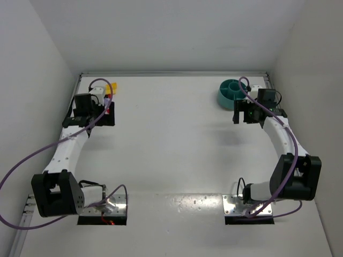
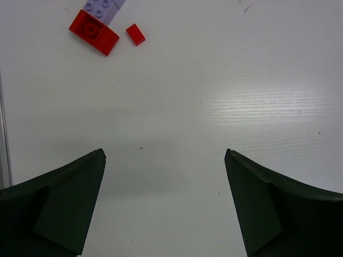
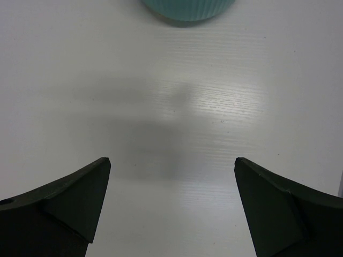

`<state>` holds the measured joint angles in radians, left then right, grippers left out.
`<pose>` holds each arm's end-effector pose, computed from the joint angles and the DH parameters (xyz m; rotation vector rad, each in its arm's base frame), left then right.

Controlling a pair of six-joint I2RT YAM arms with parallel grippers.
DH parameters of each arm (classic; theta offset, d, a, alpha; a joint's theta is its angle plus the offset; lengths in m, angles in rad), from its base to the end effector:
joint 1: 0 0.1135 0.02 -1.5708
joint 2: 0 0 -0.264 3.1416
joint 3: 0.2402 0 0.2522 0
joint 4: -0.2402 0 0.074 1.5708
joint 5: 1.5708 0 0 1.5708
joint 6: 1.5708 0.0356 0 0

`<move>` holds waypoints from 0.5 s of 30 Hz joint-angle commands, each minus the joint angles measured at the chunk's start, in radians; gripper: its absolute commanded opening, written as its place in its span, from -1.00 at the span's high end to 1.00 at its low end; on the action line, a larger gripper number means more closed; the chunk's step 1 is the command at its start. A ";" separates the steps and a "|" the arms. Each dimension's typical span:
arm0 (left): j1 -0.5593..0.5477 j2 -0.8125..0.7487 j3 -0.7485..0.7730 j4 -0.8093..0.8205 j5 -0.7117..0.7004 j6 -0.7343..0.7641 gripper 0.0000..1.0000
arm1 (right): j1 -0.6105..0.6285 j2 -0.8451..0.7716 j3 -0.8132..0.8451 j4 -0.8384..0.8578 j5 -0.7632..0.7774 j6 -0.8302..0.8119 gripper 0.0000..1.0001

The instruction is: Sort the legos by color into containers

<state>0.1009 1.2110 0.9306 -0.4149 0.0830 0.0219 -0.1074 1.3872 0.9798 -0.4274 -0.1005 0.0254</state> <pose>0.2621 0.0236 0.2803 -0.0454 2.2629 -0.0288 0.2926 -0.0280 0.2500 0.1129 2.3990 0.0827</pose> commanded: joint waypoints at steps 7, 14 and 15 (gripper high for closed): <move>0.099 0.059 0.088 0.010 0.029 -0.069 -0.99 | 0.021 -0.027 0.026 0.064 -0.067 -0.004 -0.99; 0.141 0.165 0.155 -0.025 -0.088 -0.011 -0.99 | 0.066 0.025 0.068 0.064 -0.113 0.015 -0.99; 0.160 0.165 0.155 -0.025 -0.088 -0.011 -0.99 | 0.080 0.035 0.068 0.064 -0.113 0.015 -0.99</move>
<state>0.2237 1.3655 1.0336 -0.4332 0.0364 -0.0036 -0.0547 1.4002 0.9977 -0.3969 -0.1818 0.0284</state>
